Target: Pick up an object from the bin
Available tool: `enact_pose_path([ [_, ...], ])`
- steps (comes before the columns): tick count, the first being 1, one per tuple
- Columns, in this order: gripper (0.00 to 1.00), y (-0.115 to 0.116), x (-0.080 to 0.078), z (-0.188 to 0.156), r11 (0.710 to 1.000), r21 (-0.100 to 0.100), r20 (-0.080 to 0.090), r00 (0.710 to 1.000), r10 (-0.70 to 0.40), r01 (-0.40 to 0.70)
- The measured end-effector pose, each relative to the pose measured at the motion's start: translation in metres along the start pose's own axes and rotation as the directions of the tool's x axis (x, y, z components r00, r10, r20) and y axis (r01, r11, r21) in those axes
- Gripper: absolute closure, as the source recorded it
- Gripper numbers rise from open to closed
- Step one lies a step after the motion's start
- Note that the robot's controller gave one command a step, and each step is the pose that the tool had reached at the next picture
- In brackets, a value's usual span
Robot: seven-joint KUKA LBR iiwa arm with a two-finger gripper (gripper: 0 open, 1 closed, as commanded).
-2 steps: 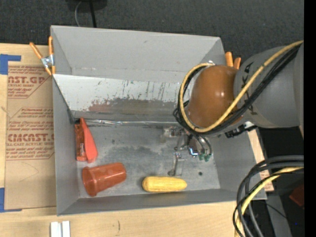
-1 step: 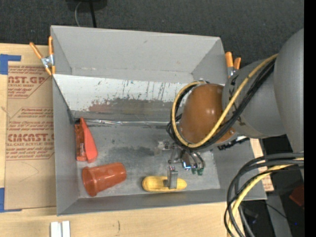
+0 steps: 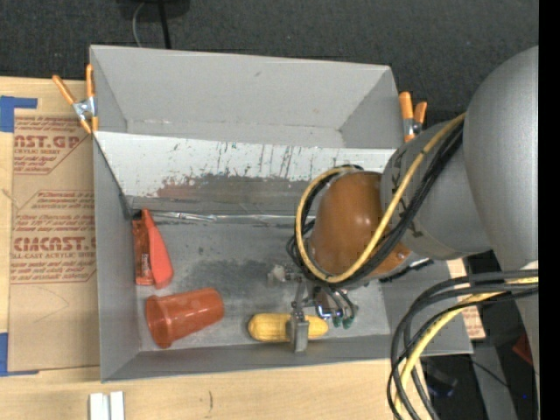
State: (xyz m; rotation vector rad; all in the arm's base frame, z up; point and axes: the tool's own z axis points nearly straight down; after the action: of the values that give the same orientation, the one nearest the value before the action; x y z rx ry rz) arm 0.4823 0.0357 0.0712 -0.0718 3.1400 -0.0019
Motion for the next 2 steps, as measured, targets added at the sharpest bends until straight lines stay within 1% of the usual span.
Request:
enact_pose_path([
  [1, 1.0, 0.0196, -0.0034, -0.0014, 0.99, 0.001, 0.004, 0.99, -0.139, 0.139],
  [2, 1.0, 0.0196, -0.0034, -0.0014, 0.99, 0.001, 0.005, 0.99, -0.139, 0.139],
])
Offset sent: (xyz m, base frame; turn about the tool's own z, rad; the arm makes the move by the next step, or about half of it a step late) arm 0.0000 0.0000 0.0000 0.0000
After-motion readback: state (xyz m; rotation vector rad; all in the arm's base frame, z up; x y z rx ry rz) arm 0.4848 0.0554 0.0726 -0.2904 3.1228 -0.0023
